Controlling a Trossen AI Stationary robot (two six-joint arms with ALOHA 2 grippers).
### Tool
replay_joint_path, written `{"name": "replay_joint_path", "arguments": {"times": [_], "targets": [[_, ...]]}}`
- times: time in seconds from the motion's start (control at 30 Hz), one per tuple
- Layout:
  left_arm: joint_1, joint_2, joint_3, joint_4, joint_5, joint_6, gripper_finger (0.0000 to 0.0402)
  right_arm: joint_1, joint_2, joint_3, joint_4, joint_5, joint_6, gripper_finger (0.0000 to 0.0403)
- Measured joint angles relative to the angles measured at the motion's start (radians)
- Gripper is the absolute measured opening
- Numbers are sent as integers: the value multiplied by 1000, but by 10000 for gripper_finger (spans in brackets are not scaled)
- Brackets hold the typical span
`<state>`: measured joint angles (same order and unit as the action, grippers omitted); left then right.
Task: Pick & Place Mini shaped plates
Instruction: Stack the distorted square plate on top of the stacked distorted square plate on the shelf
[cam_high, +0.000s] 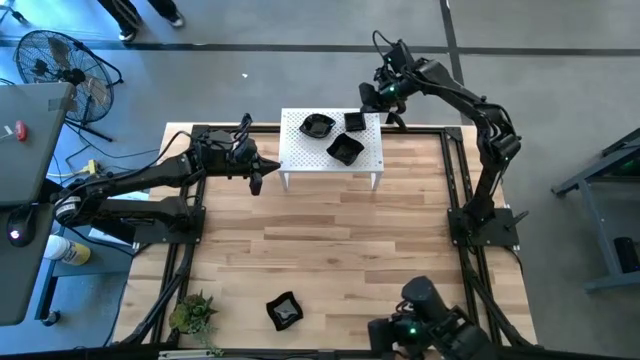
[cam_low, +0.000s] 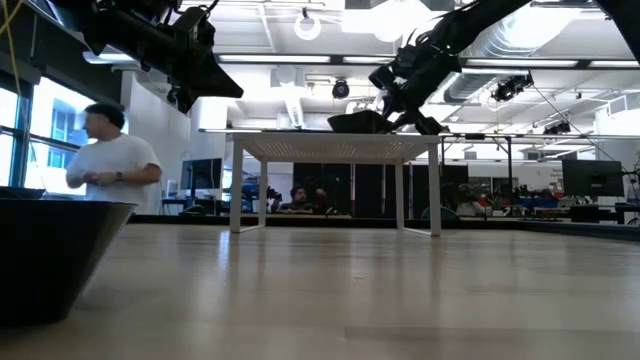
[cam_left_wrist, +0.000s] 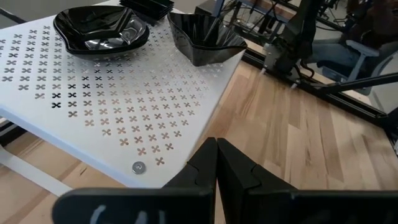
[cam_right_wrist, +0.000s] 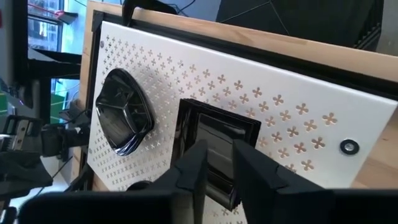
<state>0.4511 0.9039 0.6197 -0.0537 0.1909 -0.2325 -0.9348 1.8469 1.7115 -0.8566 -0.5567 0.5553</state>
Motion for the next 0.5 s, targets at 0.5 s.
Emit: {"name": "replay_joint_path", "arguments": {"times": [0.5], "targets": [[-2,38,0,-48,199,-45,0,163,-234,-133,90,57,-442,7]]}}
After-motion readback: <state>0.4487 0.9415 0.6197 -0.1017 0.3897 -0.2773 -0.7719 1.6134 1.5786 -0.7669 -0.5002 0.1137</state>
